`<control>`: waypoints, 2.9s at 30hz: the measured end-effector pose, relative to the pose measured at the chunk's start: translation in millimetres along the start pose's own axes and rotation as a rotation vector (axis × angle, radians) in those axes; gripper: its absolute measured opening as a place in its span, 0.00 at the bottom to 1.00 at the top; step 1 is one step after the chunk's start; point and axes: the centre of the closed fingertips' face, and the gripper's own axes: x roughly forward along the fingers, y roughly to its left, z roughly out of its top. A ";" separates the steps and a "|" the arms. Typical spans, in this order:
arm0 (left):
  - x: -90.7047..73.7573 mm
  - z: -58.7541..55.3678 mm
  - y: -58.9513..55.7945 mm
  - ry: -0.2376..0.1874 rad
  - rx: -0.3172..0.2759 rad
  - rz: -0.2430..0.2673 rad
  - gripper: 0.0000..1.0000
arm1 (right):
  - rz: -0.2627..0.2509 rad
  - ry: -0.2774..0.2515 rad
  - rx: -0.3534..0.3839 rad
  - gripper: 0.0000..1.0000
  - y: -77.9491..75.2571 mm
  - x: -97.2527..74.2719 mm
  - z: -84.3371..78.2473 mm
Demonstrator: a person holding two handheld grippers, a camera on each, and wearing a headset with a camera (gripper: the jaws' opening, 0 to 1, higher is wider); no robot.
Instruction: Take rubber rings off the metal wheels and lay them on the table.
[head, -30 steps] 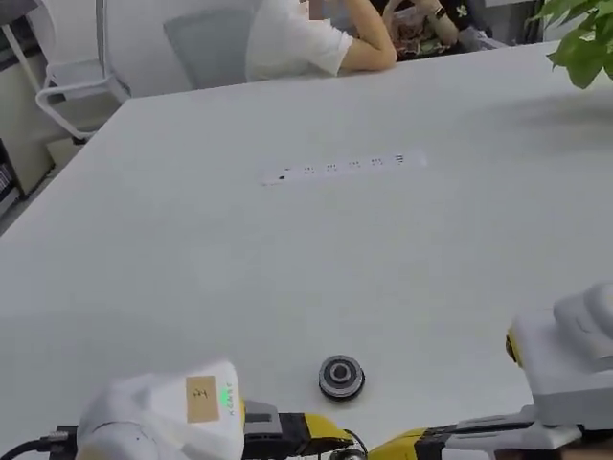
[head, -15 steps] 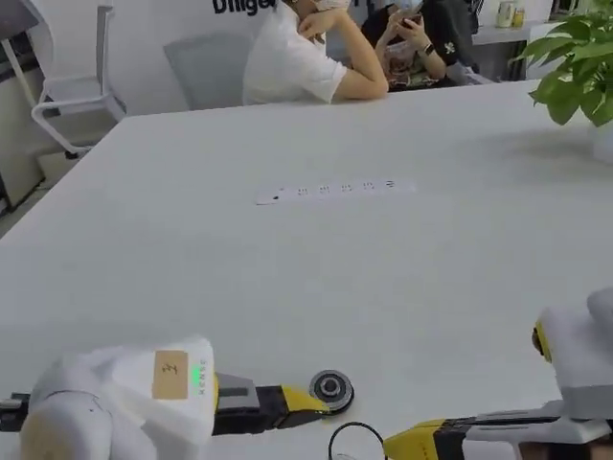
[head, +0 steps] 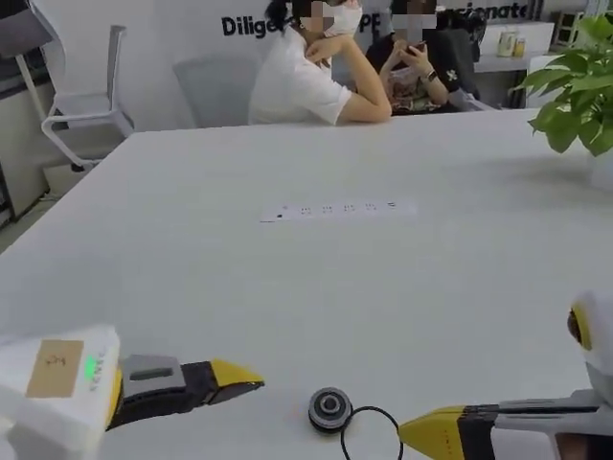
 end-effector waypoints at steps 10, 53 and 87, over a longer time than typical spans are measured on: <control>-46.4 -14.9 17.3 -0.018 -0.114 0.141 0.91 | 0.014 0.002 -0.050 0.00 14.6 1.1 9.4; -98.5 -88.6 8.0 -0.050 -0.393 0.359 1.00 | 0.178 0.241 -0.233 0.00 60.2 82.1 10.7; -66.9 -113.8 2.2 -0.002 -0.430 0.280 1.00 | 0.086 0.440 -0.248 0.00 20.0 138.0 -37.7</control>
